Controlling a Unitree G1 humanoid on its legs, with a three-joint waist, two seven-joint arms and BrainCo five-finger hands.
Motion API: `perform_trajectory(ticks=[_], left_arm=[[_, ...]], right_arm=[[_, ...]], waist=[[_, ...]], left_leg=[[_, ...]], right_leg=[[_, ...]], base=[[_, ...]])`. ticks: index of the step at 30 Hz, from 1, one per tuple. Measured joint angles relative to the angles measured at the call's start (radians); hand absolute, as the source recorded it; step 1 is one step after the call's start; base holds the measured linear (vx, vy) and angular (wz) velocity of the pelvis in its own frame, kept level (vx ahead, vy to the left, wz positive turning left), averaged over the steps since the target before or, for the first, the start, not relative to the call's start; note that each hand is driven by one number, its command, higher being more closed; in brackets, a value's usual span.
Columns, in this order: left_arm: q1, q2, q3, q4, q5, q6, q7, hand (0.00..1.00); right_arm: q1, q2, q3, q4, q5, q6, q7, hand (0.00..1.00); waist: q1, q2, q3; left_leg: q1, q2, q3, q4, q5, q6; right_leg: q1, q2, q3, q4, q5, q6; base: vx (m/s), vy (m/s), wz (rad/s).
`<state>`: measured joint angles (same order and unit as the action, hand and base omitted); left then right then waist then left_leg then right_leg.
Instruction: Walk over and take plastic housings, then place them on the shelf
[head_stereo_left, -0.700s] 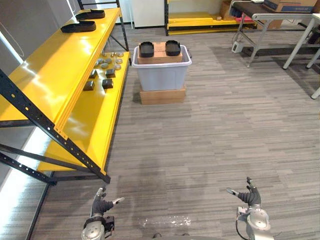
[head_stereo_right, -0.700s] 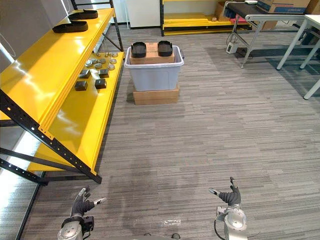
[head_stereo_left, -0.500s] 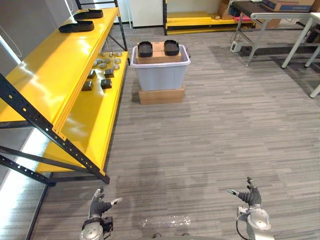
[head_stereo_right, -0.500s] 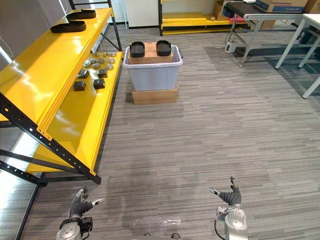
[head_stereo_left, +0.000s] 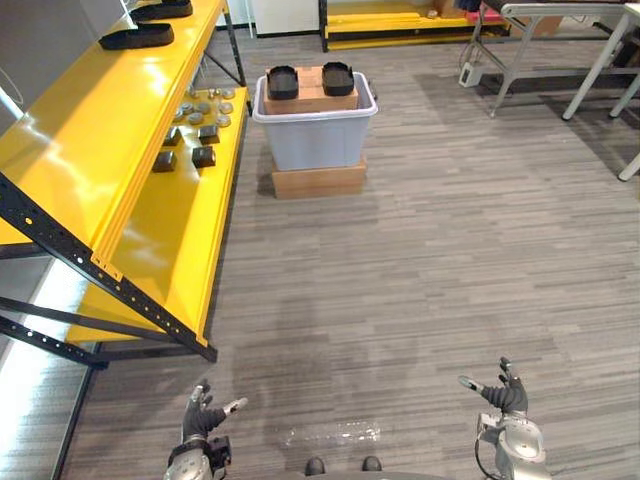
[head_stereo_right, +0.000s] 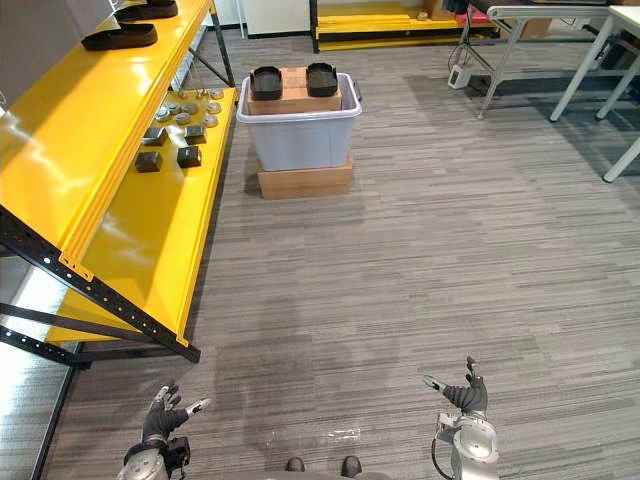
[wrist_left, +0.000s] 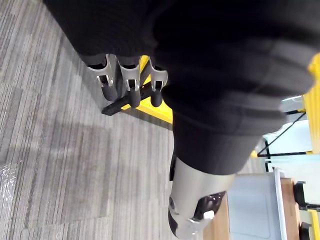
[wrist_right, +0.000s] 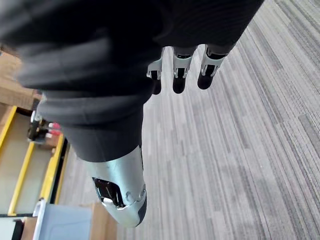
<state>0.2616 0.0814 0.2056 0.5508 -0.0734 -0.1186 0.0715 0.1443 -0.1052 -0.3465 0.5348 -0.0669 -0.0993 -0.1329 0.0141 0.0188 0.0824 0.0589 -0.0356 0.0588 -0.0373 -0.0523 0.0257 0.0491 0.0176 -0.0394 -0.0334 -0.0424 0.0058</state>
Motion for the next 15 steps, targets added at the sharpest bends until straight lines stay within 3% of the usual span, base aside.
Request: perform_trajectory(ticks=[4, 8, 11, 13, 14, 15], left_arm=[[0.001, -0.003, -0.003, -0.022, -0.007, 0.000, 0.001, 0.00], [0.004, -0.004, -0.004, -0.079, -0.008, 0.000, 0.006, 0.00], [0.001, -0.005, -0.008, -0.114, -0.014, -0.001, 0.019, 0.00], [-0.005, 0.000, -0.018, -0.116, -0.016, -0.001, 0.022, 0.00], [-0.006, 0.002, -0.020, -0.117, -0.021, 0.000, 0.024, 0.00], [-0.006, 0.001, -0.021, -0.117, -0.026, 0.000, 0.025, 0.00]], right_arm=[[-0.013, -0.001, 0.001, 0.000, 0.019, 0.000, -0.001, 0.00], [-0.032, -0.001, 0.003, 0.000, 0.019, 0.001, -0.004, 0.00], [-0.039, -0.001, 0.007, 0.000, 0.019, 0.011, -0.006, 0.00], [-0.037, 0.001, 0.022, -0.001, 0.018, 0.013, -0.013, 0.00], [-0.033, 0.001, 0.035, -0.001, 0.018, 0.018, -0.017, 0.00], [-0.032, 0.000, 0.041, -0.001, 0.018, 0.021, -0.018, 0.00]], waist=[[0.002, 0.010, 0.006], [0.004, 0.025, 0.016], [0.004, 0.022, 0.040], [0.001, 0.020, 0.054], [-0.001, 0.016, 0.063], [-0.001, 0.017, 0.064]], left_leg=[[-0.052, 0.003, 0.014, 0.099, -0.064, 0.013], [-0.122, 0.004, 0.036, 0.219, -0.150, 0.028], [-0.110, -0.010, 0.047, 0.272, -0.227, 0.046], [-0.078, -0.017, 0.042, 0.275, -0.241, 0.066], [-0.050, -0.020, 0.042, 0.279, -0.258, 0.071], [-0.024, -0.020, 0.039, 0.271, -0.274, 0.069]], right_leg=[[-0.027, -0.001, 0.015, 0.034, -0.021, 0.015], [-0.106, -0.008, 0.037, 0.163, -0.097, 0.023], [-0.209, -0.031, 0.027, 0.449, -0.199, 0.056], [-0.315, -0.049, -0.015, 0.679, -0.224, 0.061], [-0.366, -0.067, -0.049, 0.759, -0.243, 0.045], [-0.409, -0.075, -0.083, 0.762, -0.259, 0.046]], base=[[0.05, 0.017, -0.13], [0.06, 0.055, -0.15], [0.10, 0.099, -0.17], [0.23, 0.084, -0.06], [0.29, 0.070, 0.03], [0.26, 0.051, 0.02]])
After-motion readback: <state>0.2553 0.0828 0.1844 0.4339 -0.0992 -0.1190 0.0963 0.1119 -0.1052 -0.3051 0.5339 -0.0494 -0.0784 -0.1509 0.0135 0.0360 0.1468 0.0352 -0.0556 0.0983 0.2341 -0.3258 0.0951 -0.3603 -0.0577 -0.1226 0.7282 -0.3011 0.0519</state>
